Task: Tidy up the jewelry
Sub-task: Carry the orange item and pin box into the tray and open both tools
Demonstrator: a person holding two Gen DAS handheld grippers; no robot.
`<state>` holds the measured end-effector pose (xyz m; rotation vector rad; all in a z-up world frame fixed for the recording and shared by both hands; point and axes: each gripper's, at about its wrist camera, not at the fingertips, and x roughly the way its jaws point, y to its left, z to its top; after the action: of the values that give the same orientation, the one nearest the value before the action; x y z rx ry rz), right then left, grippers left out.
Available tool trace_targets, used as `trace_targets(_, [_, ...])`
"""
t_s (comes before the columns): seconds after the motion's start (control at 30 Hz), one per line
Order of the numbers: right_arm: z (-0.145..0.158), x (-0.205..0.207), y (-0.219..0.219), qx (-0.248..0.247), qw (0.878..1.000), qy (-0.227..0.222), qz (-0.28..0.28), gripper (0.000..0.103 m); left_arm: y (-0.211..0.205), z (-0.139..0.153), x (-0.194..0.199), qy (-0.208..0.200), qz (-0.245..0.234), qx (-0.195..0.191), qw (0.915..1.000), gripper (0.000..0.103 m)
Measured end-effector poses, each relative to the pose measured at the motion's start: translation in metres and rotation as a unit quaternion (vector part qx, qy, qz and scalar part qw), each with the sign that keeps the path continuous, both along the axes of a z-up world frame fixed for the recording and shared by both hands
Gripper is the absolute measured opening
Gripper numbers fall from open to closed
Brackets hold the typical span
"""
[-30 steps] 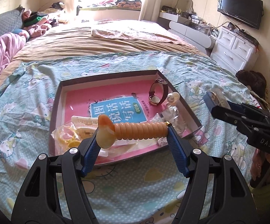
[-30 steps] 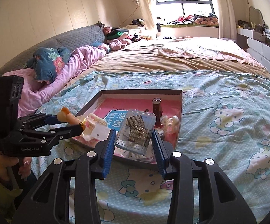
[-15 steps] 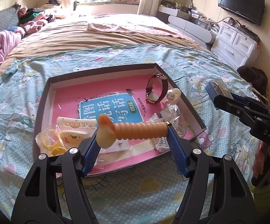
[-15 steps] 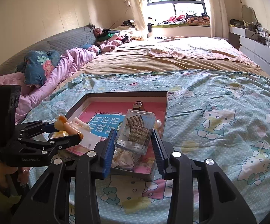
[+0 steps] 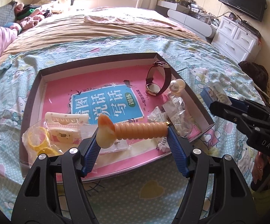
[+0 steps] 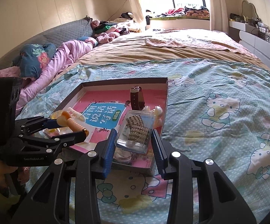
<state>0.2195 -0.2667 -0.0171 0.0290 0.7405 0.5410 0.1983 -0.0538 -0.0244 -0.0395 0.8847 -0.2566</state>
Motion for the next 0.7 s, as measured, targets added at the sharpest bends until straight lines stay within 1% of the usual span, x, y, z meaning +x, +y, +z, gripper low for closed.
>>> trace_targets(0.27, [-0.009,0.005,0.005,-0.009,1.0,0.008,0.001,0.033,-0.002,-0.009,0.005,0.011,-0.007,-0.002,0.9999,0.06])
trace_targets(0.43, [-0.015,0.009,0.008,-0.014,1.0,0.012,0.001,0.033,-0.001,-0.014,0.008,0.016,-0.007,-0.003,0.9999,0.06])
trace_targets(0.7, [-0.024,0.015,0.01,-0.018,0.999,0.003,-0.028,0.033,0.0,-0.016,0.008,0.016,-0.006,-0.001,0.9999,0.061])
